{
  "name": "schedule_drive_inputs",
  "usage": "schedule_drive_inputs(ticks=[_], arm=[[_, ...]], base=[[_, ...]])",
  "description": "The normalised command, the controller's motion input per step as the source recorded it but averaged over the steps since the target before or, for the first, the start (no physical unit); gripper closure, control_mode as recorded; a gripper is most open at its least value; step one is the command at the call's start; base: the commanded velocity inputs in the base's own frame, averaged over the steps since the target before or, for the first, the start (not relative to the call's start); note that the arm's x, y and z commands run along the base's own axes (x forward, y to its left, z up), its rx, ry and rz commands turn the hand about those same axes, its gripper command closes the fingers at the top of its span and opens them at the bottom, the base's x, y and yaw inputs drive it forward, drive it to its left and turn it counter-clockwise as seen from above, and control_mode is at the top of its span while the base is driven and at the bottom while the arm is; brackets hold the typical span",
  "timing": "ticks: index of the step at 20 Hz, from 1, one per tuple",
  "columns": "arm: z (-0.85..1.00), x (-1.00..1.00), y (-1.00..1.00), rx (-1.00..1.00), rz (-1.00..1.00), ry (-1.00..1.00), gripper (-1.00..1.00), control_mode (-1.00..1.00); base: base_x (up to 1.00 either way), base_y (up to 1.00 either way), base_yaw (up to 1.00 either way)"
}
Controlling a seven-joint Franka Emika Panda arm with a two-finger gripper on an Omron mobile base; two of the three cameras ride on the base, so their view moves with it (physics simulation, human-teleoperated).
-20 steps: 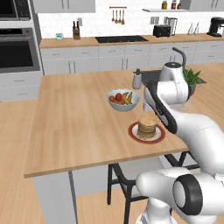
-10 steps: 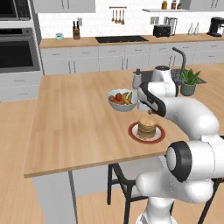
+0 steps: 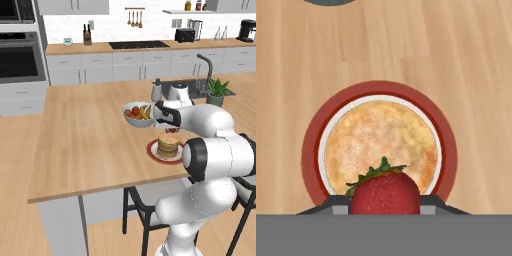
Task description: Take the strawberry from the fridge and place it on top of the pancake, located on the dining counter.
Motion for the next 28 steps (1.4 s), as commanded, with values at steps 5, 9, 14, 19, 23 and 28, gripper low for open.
schedule_drive_inputs(ticks=[5, 9, 14, 19, 23, 28], arm=[[-0.36, 0.02, -0.05, 0.0, 0.0, 0.0, 1.0, -1.0], [-0.36, 0.0, 0.02, 0.0, 0.0, 0.0, 1.0, -1.0], [-0.34, 0.01, 0.0, 0.0, 0.0, 0.0, 1.0, -1.0], [-0.19, 0.02, 0.0, 0.0, 0.0, 0.0, -1.0, -1.0], [0.0, 0.0, 0.0, 0.0, 0.0, 0.0, -1.0, -1.0], [0.06, 0.0, 0.0, 0.0, 0.0, 0.0, -1.0, -1.0]], base=[[0.0, 0.0, 0.0], [0.0, 0.0, 0.0], [0.0, 0.0, 0.0], [0.0, 0.0, 0.0], [0.0, 0.0, 0.0], [0.0, 0.0, 0.0]])
